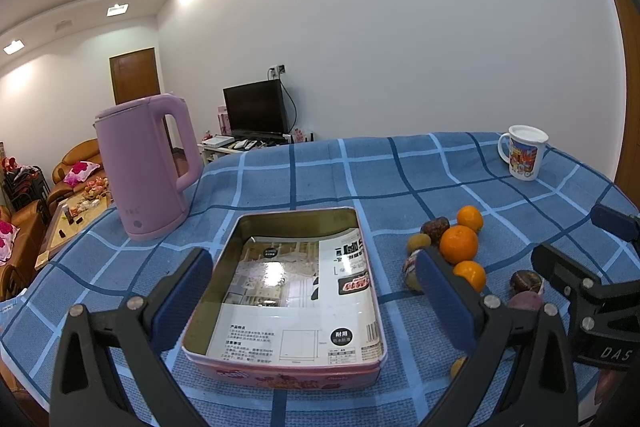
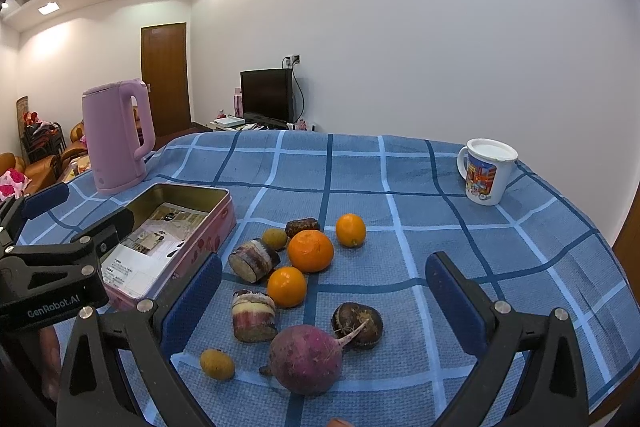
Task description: Organize fruits
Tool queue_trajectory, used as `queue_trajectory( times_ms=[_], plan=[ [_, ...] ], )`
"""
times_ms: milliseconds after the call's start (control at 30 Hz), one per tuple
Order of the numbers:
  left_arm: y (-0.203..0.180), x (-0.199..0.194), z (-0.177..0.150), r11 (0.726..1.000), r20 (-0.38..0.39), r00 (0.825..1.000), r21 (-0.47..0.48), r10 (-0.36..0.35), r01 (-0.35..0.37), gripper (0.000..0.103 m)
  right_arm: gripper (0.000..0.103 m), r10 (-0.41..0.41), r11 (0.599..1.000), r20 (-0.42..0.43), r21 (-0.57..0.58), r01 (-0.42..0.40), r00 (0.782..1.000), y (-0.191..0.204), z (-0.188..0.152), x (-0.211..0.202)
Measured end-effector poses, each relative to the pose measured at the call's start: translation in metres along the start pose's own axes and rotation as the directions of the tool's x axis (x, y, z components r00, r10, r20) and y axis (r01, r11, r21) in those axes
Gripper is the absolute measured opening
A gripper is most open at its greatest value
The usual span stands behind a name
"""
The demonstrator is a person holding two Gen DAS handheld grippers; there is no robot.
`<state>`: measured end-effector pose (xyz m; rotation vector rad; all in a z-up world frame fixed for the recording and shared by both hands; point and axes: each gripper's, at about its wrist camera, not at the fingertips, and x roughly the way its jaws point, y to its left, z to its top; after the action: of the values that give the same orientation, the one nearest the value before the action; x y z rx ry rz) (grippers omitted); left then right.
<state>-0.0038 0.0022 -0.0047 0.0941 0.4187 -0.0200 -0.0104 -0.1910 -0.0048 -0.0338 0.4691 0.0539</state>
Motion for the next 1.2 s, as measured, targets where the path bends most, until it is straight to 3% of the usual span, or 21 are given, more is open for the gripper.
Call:
queue_trajectory(
  times_ms=[633,833,900,967,1033,1100,1200],
  plan=[
    [-0.002,0.005,-0.001,1.000,-0.015,1.000,0.000,0.007,-0.007,0.103,0.102,0.004,1.000,-0.007,0.003,-0.004,1.000,-0.001,-0.004,0.001],
    [-0.018,0.010,-0.023,0.998,-0.081,0.995,0.018,-0.058,0.059,0.102,0.102,0.026,0.999,-0.033,0.025,-0.025,0.999,-0.015,-0.022,0.002],
    [-0.025,0.005,-0.033,0.996,-0.104,0.991,0.033,-0.082,0.086,0.097,0.101,0.031,0.999,-0.060,0.045,-0.029,0.998,-0.023,-0.033,0.002],
    [-0.033,0.000,-0.039,0.990,-0.195,0.973,0.043,-0.120,0.131,0.090,0.099,0.040,0.997,-0.103,0.068,-0.033,0.994,-0.032,-0.048,0.004],
    [-0.040,-0.001,-0.044,0.985,-0.200,0.968,0.046,-0.153,0.165,0.071,0.088,0.050,0.996,-0.128,0.081,-0.040,0.990,-0.037,-0.057,0.007],
    [-0.049,0.001,-0.052,0.979,-0.164,0.970,0.064,-0.181,0.194,0.055,0.086,0.071,0.994,-0.124,0.095,-0.060,0.990,-0.040,-0.060,0.008],
    [-0.053,0.004,-0.057,0.978,-0.122,0.980,0.120,-0.157,0.172,0.052,0.082,0.096,0.992,-0.121,0.090,-0.085,0.988,-0.037,-0.059,0.007]
  ],
)
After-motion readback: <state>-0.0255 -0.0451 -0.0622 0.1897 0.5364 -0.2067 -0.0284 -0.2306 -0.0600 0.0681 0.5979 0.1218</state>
